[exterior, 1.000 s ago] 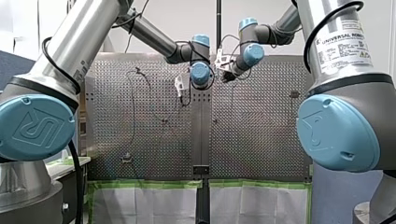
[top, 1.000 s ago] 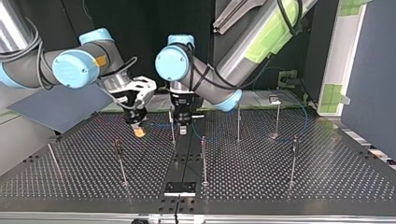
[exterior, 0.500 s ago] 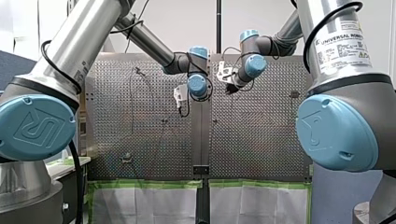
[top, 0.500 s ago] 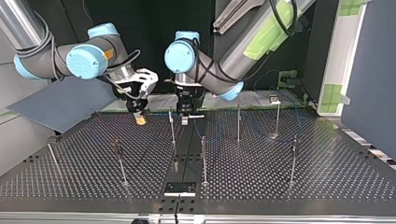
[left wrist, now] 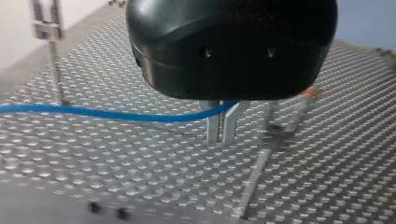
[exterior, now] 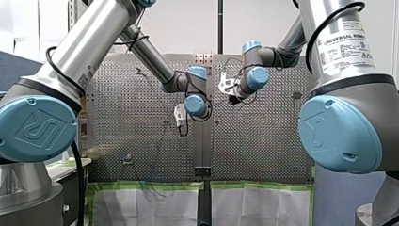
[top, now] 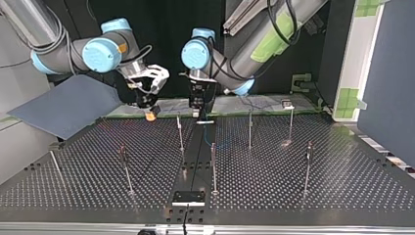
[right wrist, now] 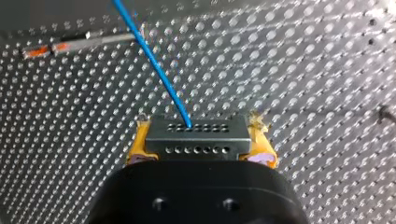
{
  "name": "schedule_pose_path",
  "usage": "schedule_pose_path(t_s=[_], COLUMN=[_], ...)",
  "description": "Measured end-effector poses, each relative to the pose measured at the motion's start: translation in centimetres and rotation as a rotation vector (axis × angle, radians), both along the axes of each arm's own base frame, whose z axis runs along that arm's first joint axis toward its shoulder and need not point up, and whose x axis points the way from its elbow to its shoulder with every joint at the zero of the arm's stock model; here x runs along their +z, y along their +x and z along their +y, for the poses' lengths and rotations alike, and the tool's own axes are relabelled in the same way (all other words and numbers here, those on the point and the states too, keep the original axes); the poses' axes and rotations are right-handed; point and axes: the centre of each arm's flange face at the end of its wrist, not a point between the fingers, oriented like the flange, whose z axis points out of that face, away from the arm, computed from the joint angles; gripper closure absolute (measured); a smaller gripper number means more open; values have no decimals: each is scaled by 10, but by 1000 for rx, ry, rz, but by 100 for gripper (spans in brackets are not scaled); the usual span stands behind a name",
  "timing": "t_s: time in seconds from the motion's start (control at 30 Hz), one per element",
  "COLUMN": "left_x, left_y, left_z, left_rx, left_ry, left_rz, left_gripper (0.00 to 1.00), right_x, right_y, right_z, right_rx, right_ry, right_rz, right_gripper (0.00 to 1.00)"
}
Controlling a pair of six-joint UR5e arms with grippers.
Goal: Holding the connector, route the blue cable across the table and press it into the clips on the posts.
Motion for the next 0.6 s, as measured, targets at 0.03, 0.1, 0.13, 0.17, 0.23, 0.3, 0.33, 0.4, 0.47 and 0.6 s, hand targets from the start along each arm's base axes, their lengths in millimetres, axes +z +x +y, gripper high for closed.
schedule_pose_path(t_s=[0.03, 0.1, 0.13, 0.17, 0.23, 0.3, 0.33, 0.4, 0.47, 0.6], left_x=[-5, -14, -18, -21, -29, -35, -37, -43, -49, -61], left_y=[-1, -4, -6, -7, -10, -15, -17, -21, -26, -38], left_z=[1, 3, 4, 6, 9, 11, 12, 14, 15, 18], left_rx=[-3, -8, -9, -7, -10, -15, -18, -29, -42, -67], left_ry=[2, 4, 4, 7, 8, 11, 12, 15, 16, 26], left_rz=[4, 8, 9, 13, 15, 21, 23, 28, 34, 54], left_gripper=[100, 100, 100, 100, 100, 100, 100, 100, 100, 100], right_x=[-2, -8, -10, -12, -20, -30, -34, -43, -53, -74], right_y=[-1, -2, -3, -3, -3, -2, -2, -3, -4, -5], right_z=[1, 2, 2, 1, 0, -1, -1, -3, -5, -8], right_rx=[-4, -12, -14, -19, -19, -19, -18, -21, -26, -32], right_ry=[0, -1, -1, -2, 7, 23, 29, 42, 57, 84], right_rz=[0, 2, 3, 4, 11, 21, 24, 32, 42, 60], right_gripper=[100, 100, 100, 100, 100, 100, 100, 100, 100, 100])
